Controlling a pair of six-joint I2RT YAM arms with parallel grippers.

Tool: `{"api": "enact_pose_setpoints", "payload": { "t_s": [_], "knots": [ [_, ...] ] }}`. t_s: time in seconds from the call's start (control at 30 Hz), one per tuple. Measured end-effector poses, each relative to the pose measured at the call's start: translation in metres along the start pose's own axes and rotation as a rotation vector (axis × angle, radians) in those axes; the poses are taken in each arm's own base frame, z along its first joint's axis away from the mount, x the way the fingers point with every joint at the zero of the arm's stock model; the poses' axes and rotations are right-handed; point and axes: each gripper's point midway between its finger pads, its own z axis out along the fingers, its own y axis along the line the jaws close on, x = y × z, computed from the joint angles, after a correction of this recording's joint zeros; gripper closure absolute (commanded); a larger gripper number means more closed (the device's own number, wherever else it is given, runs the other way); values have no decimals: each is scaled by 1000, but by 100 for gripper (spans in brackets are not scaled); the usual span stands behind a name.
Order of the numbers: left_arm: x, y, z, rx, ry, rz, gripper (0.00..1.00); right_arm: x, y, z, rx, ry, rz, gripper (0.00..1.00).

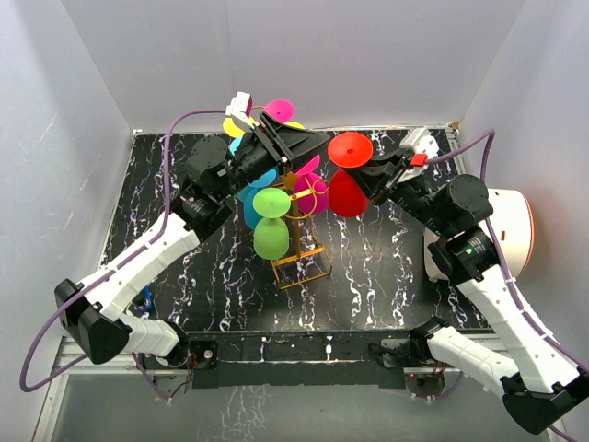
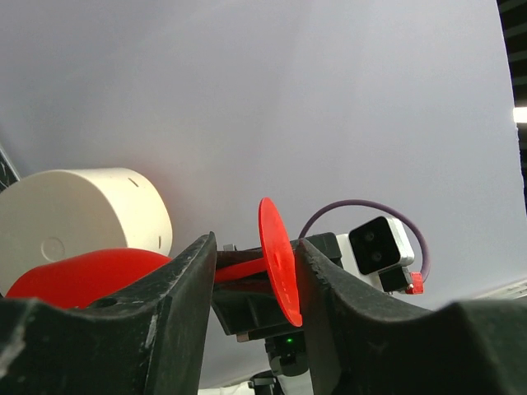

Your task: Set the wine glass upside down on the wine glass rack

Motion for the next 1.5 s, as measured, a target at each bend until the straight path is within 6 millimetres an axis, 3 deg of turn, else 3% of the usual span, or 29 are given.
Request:
{"api": "enact_pose_setpoints", "payload": {
  "t_s": [0.2, 0.43, 0.67, 0.73, 0.87, 0.9, 1.27, 1.37, 1.5],
  "knots": [
    [6, 6, 4, -5, 29, -41, 58, 5, 0, 1, -3, 6, -15, 100],
    [11, 5, 4, 4, 61, -58, 74, 10, -1, 0, -2, 19, -25, 100],
    [18, 8, 6, 11, 98, -64, 76, 10, -3, 0, 5, 21, -38, 100],
    [19, 8, 7, 16, 111, -63, 81, 11, -3, 1, 5, 22, -38, 100],
    [22, 13, 10, 7, 126, -71, 100, 20, -4, 1, 13, 42, -30, 100],
    [23, 14, 10, 5, 128, -72, 100, 22, -5, 1, 16, 46, -30, 100],
    [24, 16, 11, -7, 126, -90, 100, 31, -7, -10, 50, 74, -37, 44],
    [24, 17, 12, -10, 125, -97, 100, 35, -8, -18, 70, 93, -23, 35],
    [24, 26, 15, -31, 119, -115, 100, 34, -7, -29, 99, 107, 2, 32]
  ]
}}
